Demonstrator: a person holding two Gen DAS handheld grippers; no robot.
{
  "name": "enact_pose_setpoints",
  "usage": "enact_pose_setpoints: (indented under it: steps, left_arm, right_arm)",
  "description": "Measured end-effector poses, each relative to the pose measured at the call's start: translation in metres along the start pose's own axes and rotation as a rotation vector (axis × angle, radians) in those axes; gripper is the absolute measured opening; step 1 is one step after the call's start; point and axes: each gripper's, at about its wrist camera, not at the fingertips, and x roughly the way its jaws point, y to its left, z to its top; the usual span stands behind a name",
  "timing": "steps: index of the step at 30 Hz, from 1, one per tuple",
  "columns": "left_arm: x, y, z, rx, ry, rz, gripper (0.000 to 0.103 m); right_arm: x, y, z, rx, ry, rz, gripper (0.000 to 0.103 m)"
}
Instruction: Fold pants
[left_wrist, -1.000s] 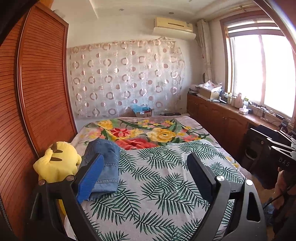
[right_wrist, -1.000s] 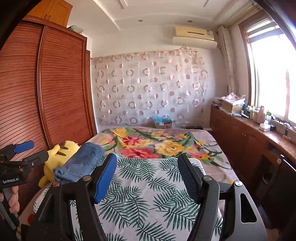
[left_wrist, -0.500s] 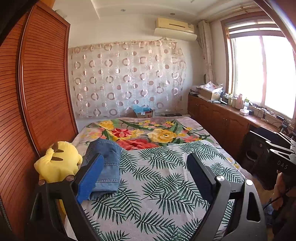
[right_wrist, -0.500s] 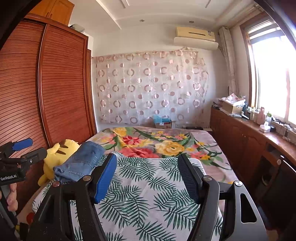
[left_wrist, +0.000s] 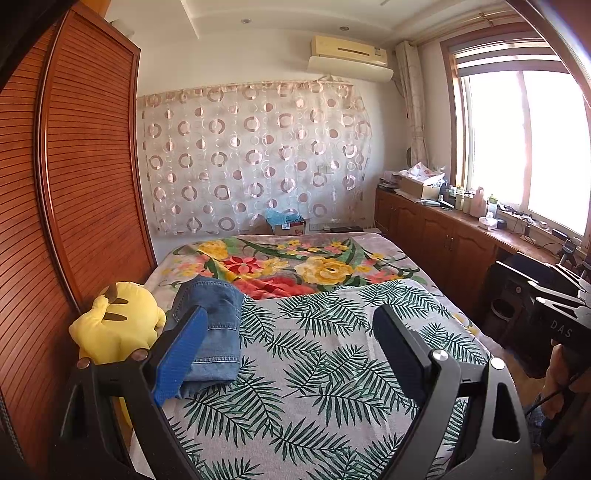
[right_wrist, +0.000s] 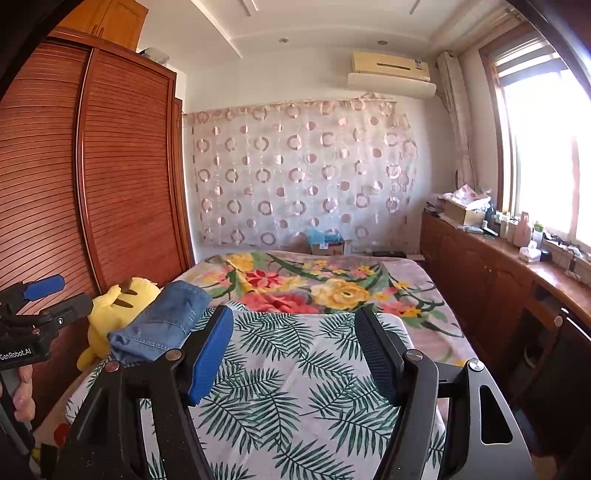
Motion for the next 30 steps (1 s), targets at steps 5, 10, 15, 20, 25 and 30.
enact_pose_setpoints:
  steps: [5,10,15,20,25,30]
  left_arm:
    - [-0.0009,0.0003,-0.0002,-0.001,0.000,0.001,0.091]
    - [0.0005,0.0000,-0.0001,0.000,-0.001,0.002,0.091]
    - [-0.0010,0.0006,-0.0006,-0.001,-0.001,0.001,0.091]
    - [-0.0013,0.0007,-0.0008,-0.002,-0.001,0.000,0.091]
    - [-0.0016,0.0008,-0.0007,-0.001,-0.002,-0.001,0.091]
    - [-0.0015,0.0006,-0.0008,-0.001,-0.002,0.001,0.091]
  right_arm:
    - [0.0001,-0.0003,-0.0001,-0.001,0.000,0.001,0.070]
    - [0.0000,-0.0004,-0.0002,0.000,0.000,0.003,0.070]
    - [0.0005,-0.0031,0.0004,0.008,0.012,0.014,0.070]
    - [-0.0001,-0.0068,0.0043,0.006,0.010,0.009,0.070]
    - [-0.0011,-0.0049,0.0030,0.004,0.011,0.007,0.070]
    - [-0.0010,-0.0049,0.0027,0.004,0.011,0.007,0.070]
